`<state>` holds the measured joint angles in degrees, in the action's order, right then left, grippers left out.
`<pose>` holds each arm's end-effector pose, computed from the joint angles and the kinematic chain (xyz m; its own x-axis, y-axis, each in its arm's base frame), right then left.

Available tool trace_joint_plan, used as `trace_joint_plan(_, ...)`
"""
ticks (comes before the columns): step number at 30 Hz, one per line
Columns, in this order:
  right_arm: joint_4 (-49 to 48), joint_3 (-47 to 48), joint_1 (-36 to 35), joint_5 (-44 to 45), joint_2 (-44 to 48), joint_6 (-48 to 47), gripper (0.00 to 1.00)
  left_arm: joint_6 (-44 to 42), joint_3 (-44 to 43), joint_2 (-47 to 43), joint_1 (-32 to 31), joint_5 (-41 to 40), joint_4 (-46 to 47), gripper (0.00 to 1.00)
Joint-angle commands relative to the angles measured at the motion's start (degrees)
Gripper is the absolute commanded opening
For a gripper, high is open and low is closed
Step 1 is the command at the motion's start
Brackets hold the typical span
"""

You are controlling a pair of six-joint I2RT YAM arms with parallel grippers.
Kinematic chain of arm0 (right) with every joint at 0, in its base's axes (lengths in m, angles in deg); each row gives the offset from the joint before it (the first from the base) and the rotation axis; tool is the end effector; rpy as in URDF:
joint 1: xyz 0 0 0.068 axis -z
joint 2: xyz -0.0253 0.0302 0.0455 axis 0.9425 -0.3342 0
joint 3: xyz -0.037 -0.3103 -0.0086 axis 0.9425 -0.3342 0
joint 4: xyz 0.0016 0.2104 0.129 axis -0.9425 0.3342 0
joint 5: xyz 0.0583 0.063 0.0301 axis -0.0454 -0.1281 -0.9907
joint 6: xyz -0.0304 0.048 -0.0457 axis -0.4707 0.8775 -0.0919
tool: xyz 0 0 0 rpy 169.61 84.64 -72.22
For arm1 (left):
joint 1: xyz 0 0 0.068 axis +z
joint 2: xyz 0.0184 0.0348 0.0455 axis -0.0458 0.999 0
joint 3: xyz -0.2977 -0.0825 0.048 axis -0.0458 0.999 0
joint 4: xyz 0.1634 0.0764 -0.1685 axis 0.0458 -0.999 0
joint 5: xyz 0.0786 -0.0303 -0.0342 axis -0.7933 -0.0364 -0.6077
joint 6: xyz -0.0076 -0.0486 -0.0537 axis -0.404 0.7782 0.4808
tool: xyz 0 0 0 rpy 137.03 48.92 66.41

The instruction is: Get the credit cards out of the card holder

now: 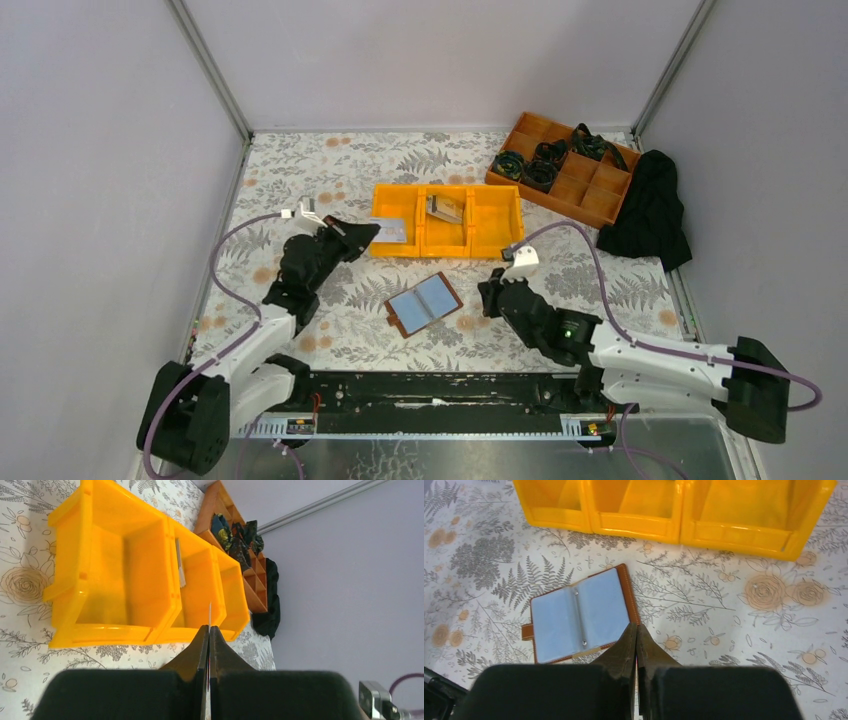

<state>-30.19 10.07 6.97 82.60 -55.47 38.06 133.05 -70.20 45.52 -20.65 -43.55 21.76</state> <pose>0.1139 0.1504 0.2604 -0.4177 0.1673 -0.8930 -0.3189 0.8934 0.3165 0.1854 -0.0704 0.2643 -0.4358 -0.7209 -0.5389 0.1695 0.5223 -0.8358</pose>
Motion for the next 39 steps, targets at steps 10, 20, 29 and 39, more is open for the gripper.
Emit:
trace_joint_plan(10, -4.07, -6.18, 0.24, 0.79, 2.02, 5.09, 0.02, -5.64, -25.33, 26.41, -11.57, -11.52, 2.95, 0.0)
trace_joint_plan(20, -0.24, -9.5, 0.3, 1.23, 8.25, 7.46, 0.02, -14.93, -40.5, 41.42, -13.3, -15.46, -2.18, 0.0)
trace_joint_plan(29, 1.86, -9.98, 0.29, 3.35, 8.17, 7.58, 0.02, -19.73, -46.34, 47.42, -15.82, -21.04, -6.12, 0.0)
trace_joint_plan(39, 0.36, -10.13, 0.24, 3.32, 3.57, 8.32, 0.02, -18.29, -43.81, 48.84, -17.95, -23.22, -6.0, 0.0)
